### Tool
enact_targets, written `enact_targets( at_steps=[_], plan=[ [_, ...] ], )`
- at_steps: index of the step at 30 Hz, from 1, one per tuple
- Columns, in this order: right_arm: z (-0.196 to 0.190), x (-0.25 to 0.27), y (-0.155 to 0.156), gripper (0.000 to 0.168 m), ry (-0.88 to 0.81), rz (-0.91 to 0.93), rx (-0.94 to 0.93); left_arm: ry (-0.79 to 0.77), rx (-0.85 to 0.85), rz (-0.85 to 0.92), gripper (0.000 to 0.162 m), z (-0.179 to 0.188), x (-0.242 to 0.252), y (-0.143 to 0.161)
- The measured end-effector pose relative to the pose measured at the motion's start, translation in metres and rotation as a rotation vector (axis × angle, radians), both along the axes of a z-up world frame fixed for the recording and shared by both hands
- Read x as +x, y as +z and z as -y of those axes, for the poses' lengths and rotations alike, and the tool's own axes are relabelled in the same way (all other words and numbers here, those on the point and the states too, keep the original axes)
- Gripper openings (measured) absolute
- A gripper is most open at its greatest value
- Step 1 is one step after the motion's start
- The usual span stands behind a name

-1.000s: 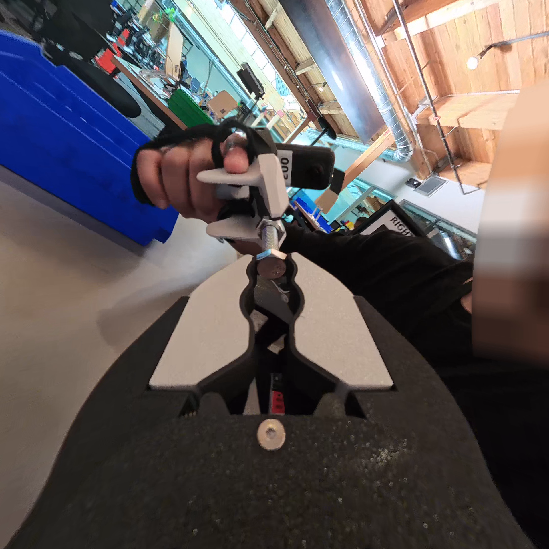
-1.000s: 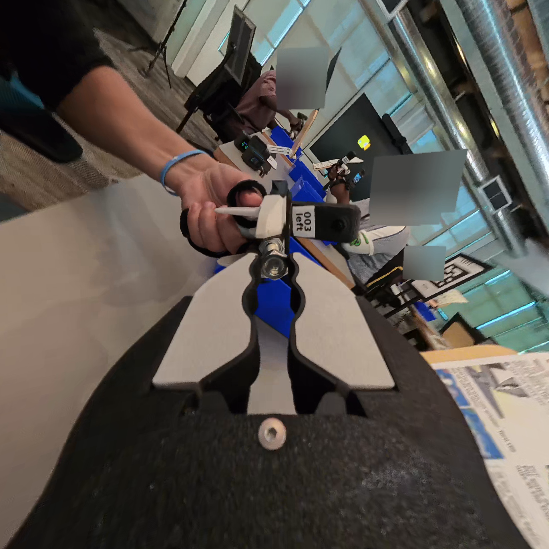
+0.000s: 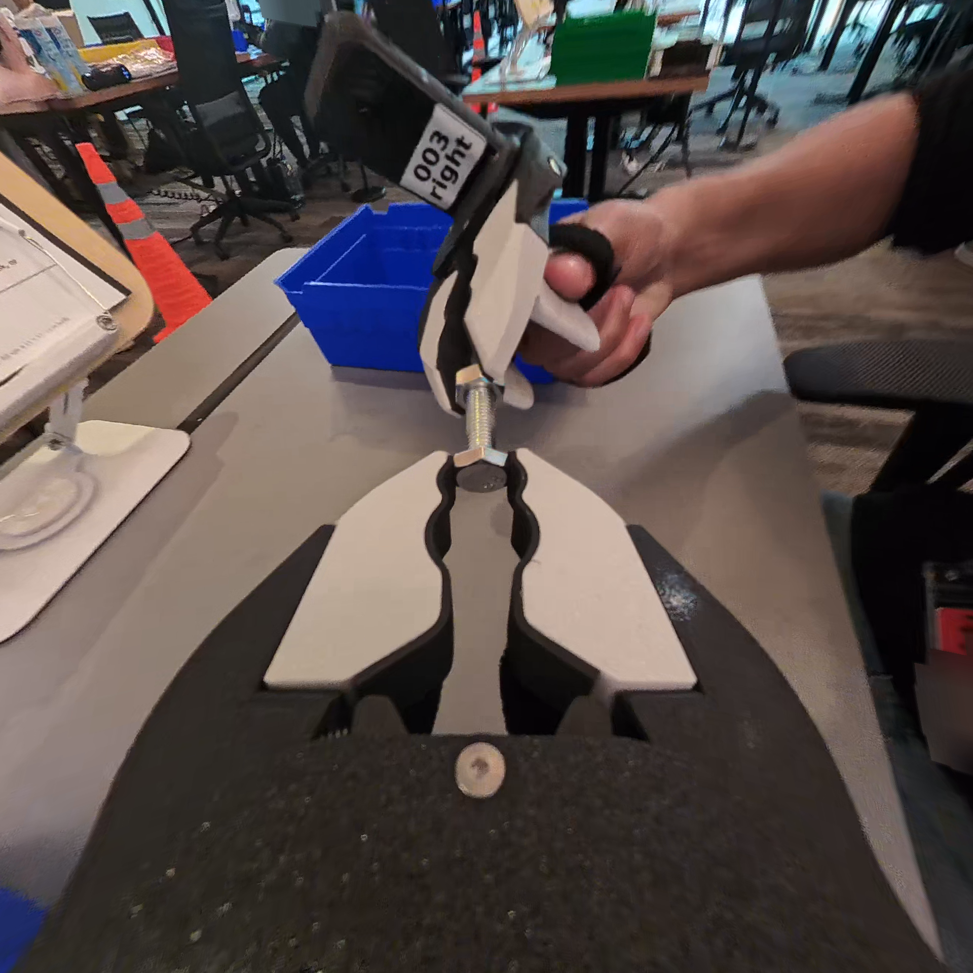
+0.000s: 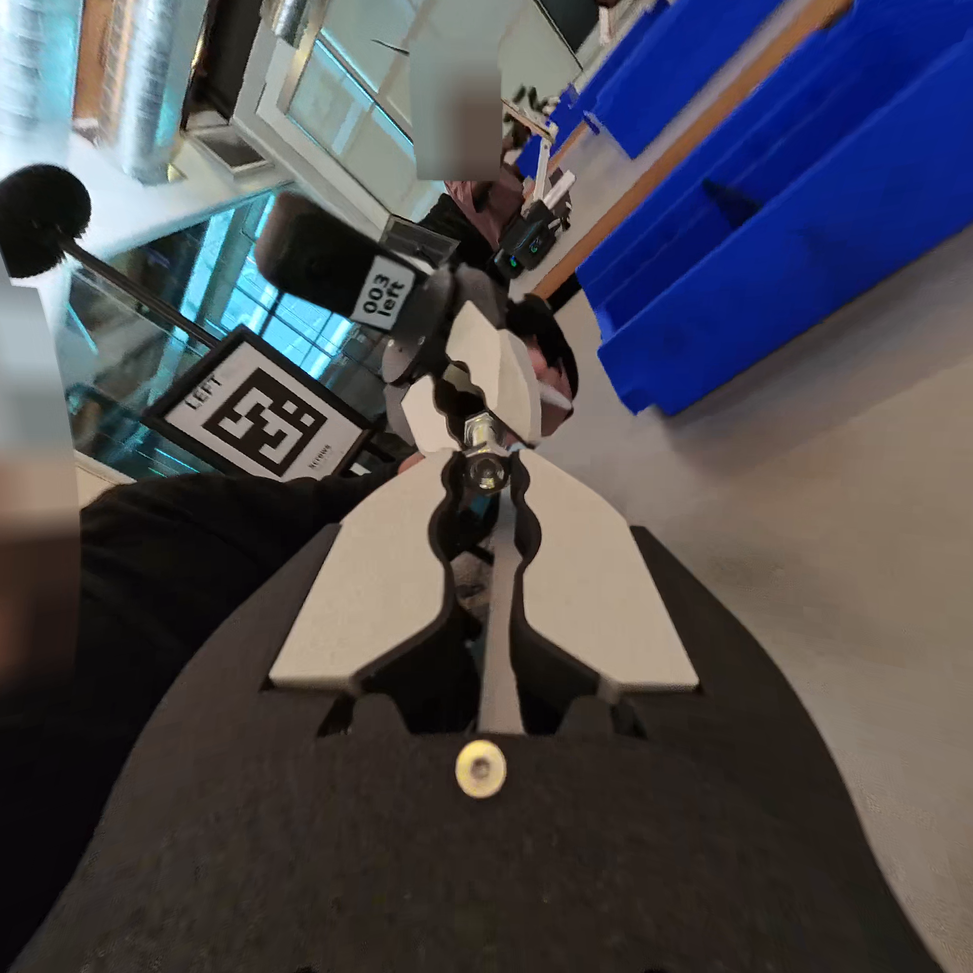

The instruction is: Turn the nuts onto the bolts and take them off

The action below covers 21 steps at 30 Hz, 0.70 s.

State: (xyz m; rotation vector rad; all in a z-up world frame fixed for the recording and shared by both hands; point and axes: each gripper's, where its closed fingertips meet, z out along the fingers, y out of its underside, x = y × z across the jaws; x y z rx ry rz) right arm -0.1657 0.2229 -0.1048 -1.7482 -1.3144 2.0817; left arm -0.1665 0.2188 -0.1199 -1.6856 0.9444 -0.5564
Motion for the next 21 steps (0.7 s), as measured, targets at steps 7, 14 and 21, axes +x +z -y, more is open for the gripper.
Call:
enact_targets(
  at_steps=[7,14,21],
  plan=[
    [0.003,0.005,-0.017,0.017,0.010,0.265,-0.319,0.047,0.102,-0.225,0.018,0.000,0.001,-0.017],
    [0.000,0.009,-0.034,0.017,-0.005,0.390,-0.559,0.072,0.124,-0.332,0.018,-0.003,0.003,-0.033],
    [-0.003,0.007,-0.028,0.039,-0.011,0.283,-0.495,0.068,0.074,-0.238,0.018,-0.001,0.003,-0.032]
  ],
)
